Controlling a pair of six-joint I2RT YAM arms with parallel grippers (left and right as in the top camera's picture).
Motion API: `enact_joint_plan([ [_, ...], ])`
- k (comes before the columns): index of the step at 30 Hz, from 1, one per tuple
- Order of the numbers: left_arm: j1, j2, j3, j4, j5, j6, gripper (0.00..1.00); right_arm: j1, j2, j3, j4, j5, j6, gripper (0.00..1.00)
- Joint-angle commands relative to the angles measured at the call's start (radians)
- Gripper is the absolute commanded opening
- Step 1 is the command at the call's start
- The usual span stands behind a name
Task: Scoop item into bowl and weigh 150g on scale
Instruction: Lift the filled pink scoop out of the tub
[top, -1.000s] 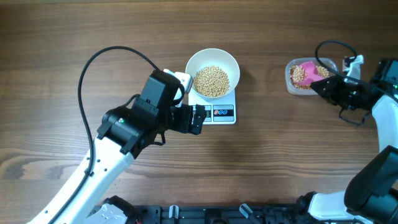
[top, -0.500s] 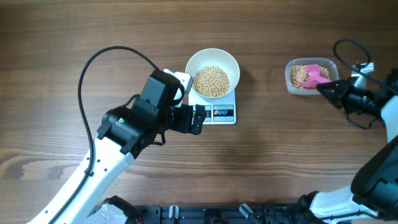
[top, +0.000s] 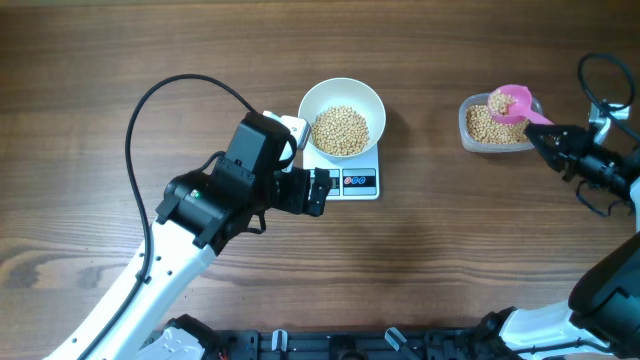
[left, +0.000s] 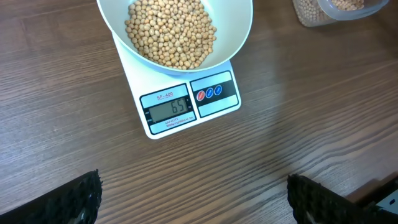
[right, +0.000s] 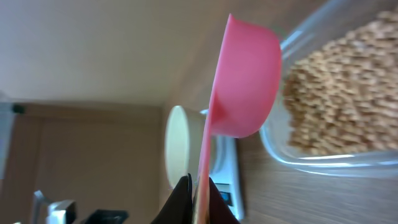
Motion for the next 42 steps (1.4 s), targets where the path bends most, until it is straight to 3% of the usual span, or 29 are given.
enact_joint_plan([
  [1,-0.005,-0.001,-0.004,0.002,-0.01,0.021,1.0,-0.002,0.009,-0.003,0.002,-0.132,0.0,0.04],
  [11,-0.005,-0.001,-0.004,0.002,-0.01,0.021,1.0,0.024,0.009,-0.003,0.002,-0.241,0.05,0.04],
  [22,-0.005,-0.001,-0.004,0.002,-0.01,0.021,1.0,0.245,0.009,-0.003,0.026,-0.292,0.111,0.04],
  [35,-0.005,-0.001,-0.004,0.002,-0.01,0.021,1.0,0.531,0.009,-0.003,0.443,-0.185,0.504,0.04],
  [42,-0.005,-0.001,-0.004,0.002,-0.01,0.021,1.0,0.636,0.009,-0.003,0.533,-0.058,0.489,0.04],
])
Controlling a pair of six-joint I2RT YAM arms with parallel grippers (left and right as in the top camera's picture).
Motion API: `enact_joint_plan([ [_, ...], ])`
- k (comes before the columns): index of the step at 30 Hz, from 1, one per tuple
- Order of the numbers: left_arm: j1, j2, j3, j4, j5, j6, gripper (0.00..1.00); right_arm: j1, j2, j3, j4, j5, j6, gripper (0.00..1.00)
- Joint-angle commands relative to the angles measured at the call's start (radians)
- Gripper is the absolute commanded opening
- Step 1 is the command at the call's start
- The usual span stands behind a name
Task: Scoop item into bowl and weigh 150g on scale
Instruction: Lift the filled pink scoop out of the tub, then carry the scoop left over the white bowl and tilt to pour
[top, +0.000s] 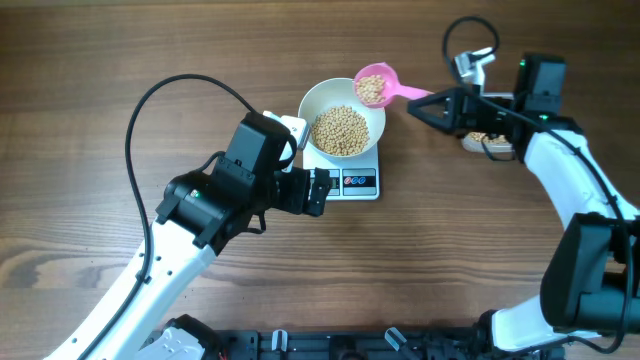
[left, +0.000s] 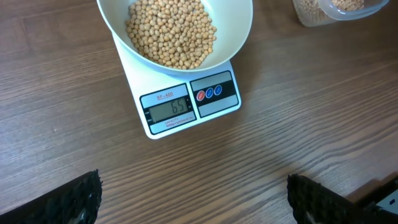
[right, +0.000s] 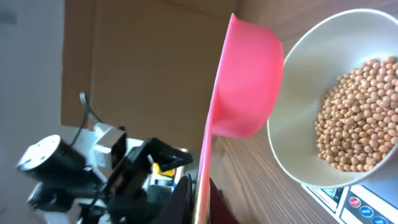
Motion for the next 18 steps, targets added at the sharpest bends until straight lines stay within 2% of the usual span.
enact_joint_plan([
  [1,-0.005,-0.001,-0.004,0.002,-0.01,0.021,1.0,0.049,0.009,-0.001,0.008,0.101,-0.017,0.04],
  [18,-0.005,-0.001,-0.004,0.001,-0.01,0.021,1.0,0.181,-0.008,-0.001,-0.003,0.328,-0.34,0.04],
])
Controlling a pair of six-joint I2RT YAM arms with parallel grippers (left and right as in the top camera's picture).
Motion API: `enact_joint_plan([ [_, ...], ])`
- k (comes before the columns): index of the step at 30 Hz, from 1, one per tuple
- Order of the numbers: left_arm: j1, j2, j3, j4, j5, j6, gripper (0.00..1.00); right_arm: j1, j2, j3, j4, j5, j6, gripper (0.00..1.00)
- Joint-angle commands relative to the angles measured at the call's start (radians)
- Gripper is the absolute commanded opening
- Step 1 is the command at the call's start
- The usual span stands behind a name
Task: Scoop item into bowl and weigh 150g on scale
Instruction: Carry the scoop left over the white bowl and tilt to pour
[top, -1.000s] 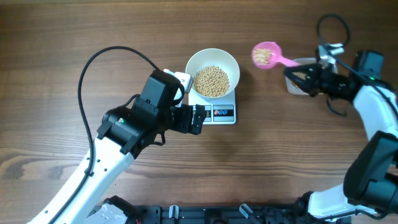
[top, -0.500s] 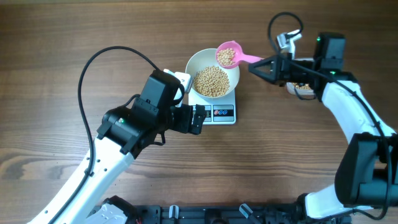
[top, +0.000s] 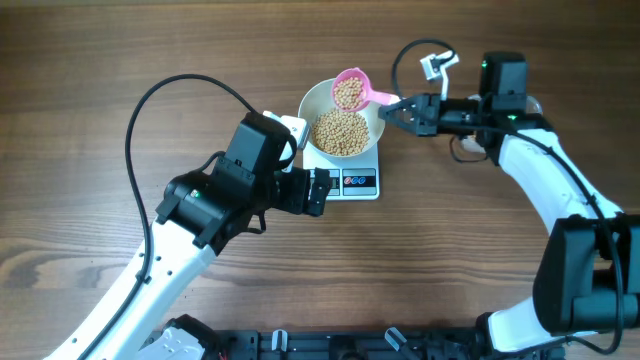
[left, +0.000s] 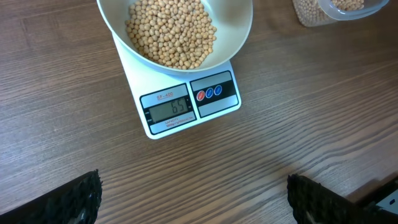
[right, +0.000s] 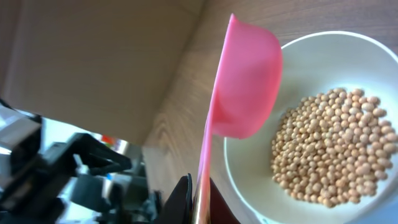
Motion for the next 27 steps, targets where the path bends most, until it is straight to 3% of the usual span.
enact_joint_plan([
  [1,-0.005,-0.001,-0.004,-0.001,-0.01,0.021,1.0,0.051,-0.016,-0.001,-0.003,0.107,-0.109,0.04],
  [9,-0.005,-0.001,-0.004,-0.001,-0.01,0.021,1.0,0.114,-0.133,0.019,-0.124,0.378,-0.232,0.04],
  [19,-0.005,-0.001,-0.004,-0.001,-0.01,0.021,1.0,0.114,-0.171,0.019,-0.128,0.447,-0.26,0.04],
  [27,-0.005,-0.001,-0.004,-0.001,-0.01,0.021,1.0,0.2,-0.171,0.019,-0.126,0.644,-0.435,0.04],
])
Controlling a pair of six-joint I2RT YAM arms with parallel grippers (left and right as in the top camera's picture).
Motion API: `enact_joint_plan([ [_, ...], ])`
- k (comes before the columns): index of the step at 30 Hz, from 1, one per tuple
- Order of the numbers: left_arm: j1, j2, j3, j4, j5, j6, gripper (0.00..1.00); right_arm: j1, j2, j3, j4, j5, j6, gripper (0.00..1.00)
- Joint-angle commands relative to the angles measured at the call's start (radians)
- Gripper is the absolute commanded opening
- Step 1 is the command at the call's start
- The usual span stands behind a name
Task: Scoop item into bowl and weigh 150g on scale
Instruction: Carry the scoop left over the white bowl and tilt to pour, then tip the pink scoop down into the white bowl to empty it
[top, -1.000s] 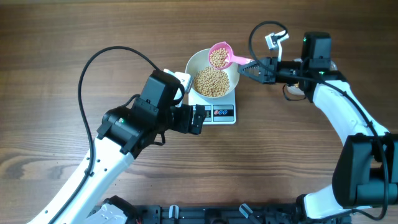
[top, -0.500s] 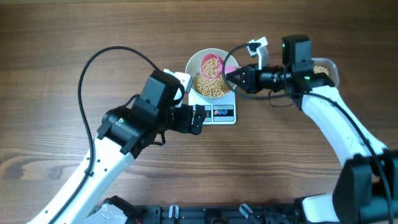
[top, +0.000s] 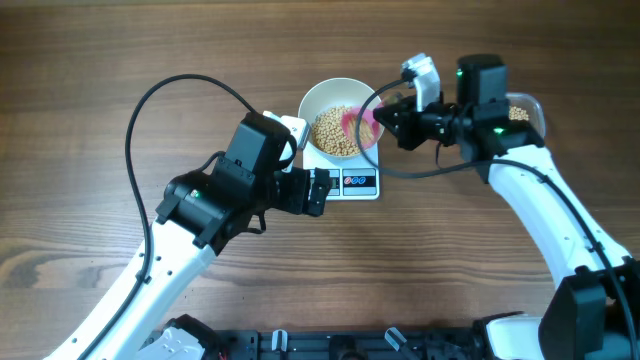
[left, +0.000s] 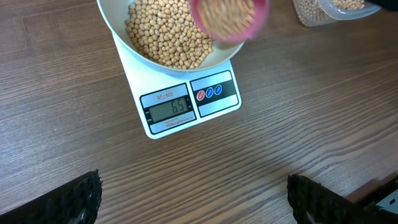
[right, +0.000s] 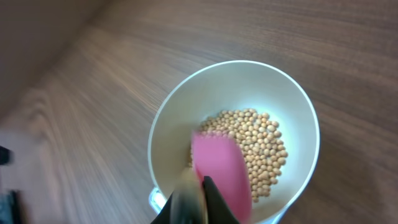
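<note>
A white bowl (top: 310, 100) of tan beans sits on a white scale (top: 360, 182); the scale's display (left: 173, 107) reads 65. My right gripper (top: 392, 118) is shut on the handle of a pink scoop (top: 366, 124). The scoop is tipped down over the bowl's right side, and the left wrist view shows it blurred with beans in it (left: 230, 18). From the right wrist the scoop (right: 221, 171) covers part of the bean pile inside the bowl (right: 298, 99). My left gripper (top: 316, 192) stands open on the table in front of the scale, its fingers (left: 81, 199) far apart.
A clear container (left: 336, 9) of beans stands to the right of the scale, mostly hidden behind the right arm in the overhead view. The left arm's black cable (top: 150, 110) loops over the table at left.
The scoop was level and full above the bowl's rim; now it is tilted down into the bowl. The right arm has shifted. The display still reads 65. The left arm has not moved.
The right gripper first held the scoop full of beans at the container on the right. Then the full scoop was beside the bowl's right rim, then above the bowl, and now it is tipped into it. The left gripper stayed open by the scale.
</note>
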Motion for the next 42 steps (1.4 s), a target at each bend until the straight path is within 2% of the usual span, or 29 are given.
enact_joint_plan([
  [1,-0.005,-0.001,-0.004,0.0,-0.01,0.021,1.0,0.072,-0.014,0.018,0.008,0.158,-0.113,0.04],
  [11,-0.005,-0.001,-0.004,0.0,-0.01,0.021,1.0,0.153,-0.011,0.018,0.059,0.304,-0.143,0.04],
  [22,-0.005,-0.001,-0.004,0.0,-0.01,0.021,1.0,0.153,-0.01,0.018,0.059,0.339,-0.342,0.04],
  [31,-0.005,-0.001,-0.004,0.0,-0.01,0.021,1.0,0.164,-0.01,0.018,0.063,0.338,-0.344,0.04],
  [42,-0.005,-0.001,-0.004,0.0,-0.01,0.021,1.0,0.187,-0.01,0.018,0.142,0.399,-0.447,0.04],
])
